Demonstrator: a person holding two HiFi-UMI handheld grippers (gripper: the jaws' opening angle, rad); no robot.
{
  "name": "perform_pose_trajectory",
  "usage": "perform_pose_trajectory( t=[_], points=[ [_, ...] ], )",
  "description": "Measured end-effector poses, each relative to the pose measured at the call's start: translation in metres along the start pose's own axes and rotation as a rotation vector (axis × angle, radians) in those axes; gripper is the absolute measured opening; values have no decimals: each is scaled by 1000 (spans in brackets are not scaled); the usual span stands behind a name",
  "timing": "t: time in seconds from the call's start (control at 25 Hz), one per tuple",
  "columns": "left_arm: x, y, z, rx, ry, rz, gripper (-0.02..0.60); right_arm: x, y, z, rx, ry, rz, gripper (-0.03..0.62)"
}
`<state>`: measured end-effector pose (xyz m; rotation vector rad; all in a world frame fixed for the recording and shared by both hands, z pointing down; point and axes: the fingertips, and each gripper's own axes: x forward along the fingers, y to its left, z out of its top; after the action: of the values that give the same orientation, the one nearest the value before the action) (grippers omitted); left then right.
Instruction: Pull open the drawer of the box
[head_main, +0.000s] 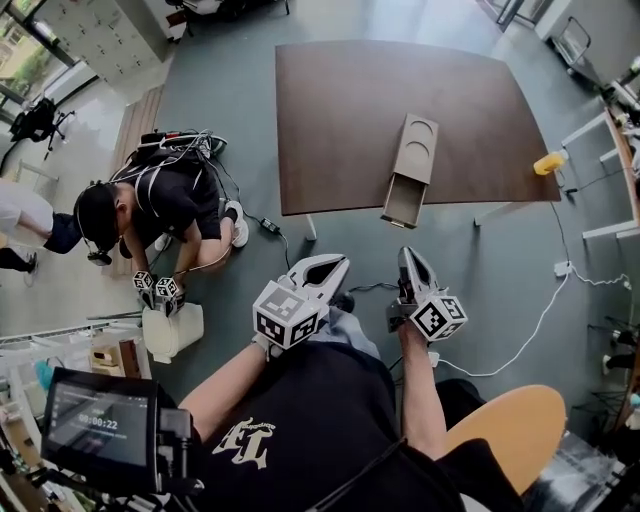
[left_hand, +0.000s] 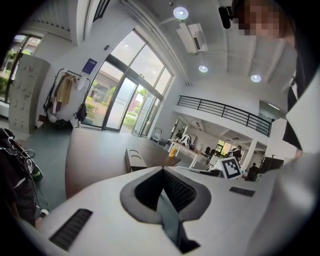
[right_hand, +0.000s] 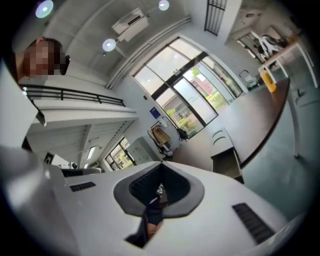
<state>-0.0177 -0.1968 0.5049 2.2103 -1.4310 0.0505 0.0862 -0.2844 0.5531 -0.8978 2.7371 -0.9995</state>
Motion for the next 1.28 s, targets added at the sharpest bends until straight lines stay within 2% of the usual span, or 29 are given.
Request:
perform_pose_trajectory(
  t=[0.16,0.24,0.48,0.8,1.08,1.28],
  points=[
    [-29,-6,3,-7,-12,-33,6,-5,55,-6,-197,62,35,-12],
    [-36,-11,5,-4,-14,-56,6,-8,69,-3,-279,79,36,-12],
    [-44,-18,-2,16,8,-98,6,-18,97,-1,-429,97,42,-12],
    [-142,9,-14,45,25,-181,6,-24,210,-57,-465,72,-7,-12],
    [-184,7,-48,58,41,-262,6,-56,251,-102,-486,50,-81,-12],
    [-197,0,-47,68,34,-304,6,-66,271,-102,-500,24,-112,-12]
  ],
)
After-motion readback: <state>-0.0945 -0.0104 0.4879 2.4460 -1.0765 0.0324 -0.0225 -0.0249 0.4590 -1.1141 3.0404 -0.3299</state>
